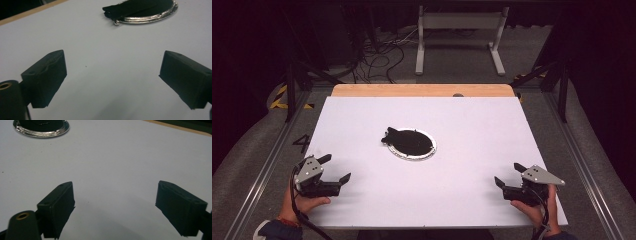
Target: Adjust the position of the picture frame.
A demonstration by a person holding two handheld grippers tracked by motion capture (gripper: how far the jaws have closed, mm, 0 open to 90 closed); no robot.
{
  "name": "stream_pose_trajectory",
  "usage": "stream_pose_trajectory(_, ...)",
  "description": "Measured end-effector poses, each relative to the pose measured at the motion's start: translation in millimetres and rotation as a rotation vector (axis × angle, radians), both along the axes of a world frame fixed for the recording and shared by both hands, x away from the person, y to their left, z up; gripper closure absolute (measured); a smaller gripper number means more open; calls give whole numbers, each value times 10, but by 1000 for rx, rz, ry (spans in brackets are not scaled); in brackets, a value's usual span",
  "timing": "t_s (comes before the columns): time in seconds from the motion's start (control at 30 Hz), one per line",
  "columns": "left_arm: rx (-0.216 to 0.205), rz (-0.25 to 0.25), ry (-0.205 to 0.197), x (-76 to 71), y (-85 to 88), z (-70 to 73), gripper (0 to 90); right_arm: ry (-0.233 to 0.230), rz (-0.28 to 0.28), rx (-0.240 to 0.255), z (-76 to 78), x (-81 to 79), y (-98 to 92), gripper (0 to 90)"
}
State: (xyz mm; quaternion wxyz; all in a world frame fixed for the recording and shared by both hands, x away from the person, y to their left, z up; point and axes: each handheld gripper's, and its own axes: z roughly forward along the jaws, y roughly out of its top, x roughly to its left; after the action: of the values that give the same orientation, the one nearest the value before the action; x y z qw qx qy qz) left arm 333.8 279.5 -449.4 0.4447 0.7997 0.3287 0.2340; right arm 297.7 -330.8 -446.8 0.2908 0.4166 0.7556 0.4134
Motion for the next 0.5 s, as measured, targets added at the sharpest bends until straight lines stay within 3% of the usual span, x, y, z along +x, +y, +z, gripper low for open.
stream_pose_trajectory(0.07,38,-27,24,50,-41,8,125,3,18,-2,-11,-3,3,220)
stream_pose_trajectory(0.23,41,-53,51,190,-97,54,197,21,21,22,-18,38,12,250)
stream_pose_trajectory(0.43,1,-51,50,381,-151,138,266,36,31,30,-9,53,71,294)
stream_pose_trajectory(0.5,-5,-65,40,462,-201,184,353,38,43,32,6,69,107,328)
